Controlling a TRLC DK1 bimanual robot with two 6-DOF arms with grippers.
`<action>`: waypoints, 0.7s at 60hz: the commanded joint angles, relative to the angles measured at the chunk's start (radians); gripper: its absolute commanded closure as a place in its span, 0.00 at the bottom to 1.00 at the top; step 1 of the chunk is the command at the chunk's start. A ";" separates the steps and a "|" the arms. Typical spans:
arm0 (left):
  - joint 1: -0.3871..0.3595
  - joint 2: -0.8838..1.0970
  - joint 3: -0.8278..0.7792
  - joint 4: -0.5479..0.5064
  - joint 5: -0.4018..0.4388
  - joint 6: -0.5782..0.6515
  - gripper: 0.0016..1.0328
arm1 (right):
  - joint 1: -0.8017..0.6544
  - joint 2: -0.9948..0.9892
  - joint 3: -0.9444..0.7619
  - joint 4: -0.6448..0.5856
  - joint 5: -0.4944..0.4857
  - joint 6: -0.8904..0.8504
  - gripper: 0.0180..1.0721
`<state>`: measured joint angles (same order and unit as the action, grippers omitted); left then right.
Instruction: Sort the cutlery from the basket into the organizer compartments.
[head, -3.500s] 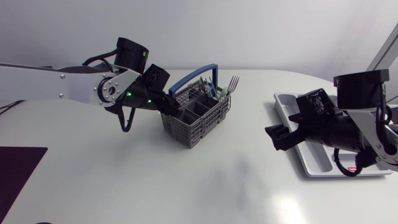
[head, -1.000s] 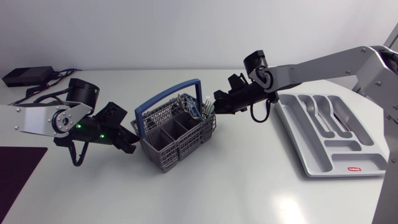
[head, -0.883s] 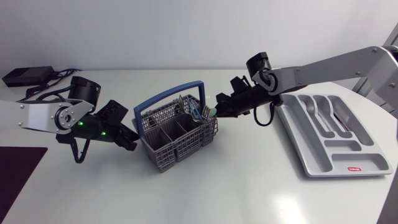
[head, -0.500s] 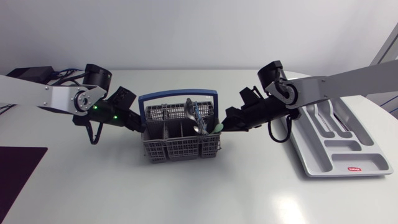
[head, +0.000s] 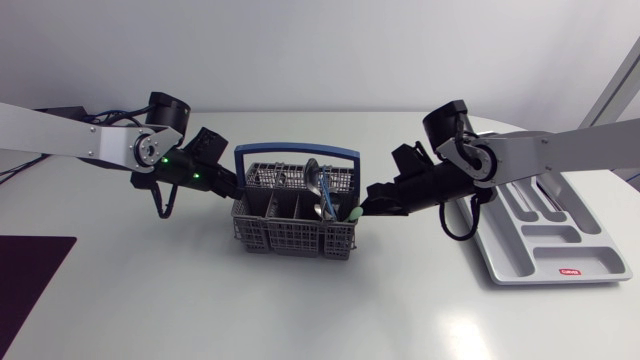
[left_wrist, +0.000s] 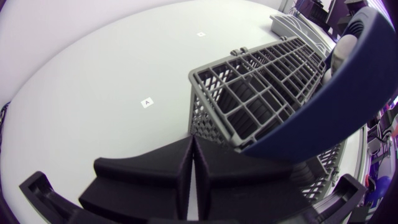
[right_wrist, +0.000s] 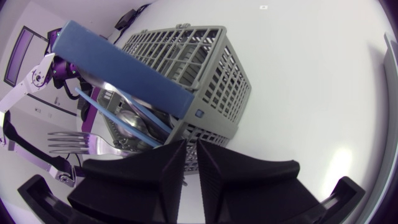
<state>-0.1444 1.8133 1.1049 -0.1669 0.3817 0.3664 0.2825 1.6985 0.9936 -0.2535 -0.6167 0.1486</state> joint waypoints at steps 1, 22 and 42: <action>0.026 -0.031 -0.034 -0.013 0.013 0.009 0.97 | 0.003 -0.020 -0.033 0.019 0.015 -0.015 0.82; -0.015 -0.131 -0.135 -0.013 0.016 0.023 0.97 | 0.018 0.029 0.046 0.042 0.057 0.003 0.82; -0.063 -0.143 -0.158 -0.011 0.016 0.025 0.97 | -0.002 0.062 0.096 0.042 0.069 0.009 0.82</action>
<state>-0.1783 1.6844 0.9764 -0.1738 0.3759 0.3748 0.2821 1.7416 1.0588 -0.2245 -0.5476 0.1493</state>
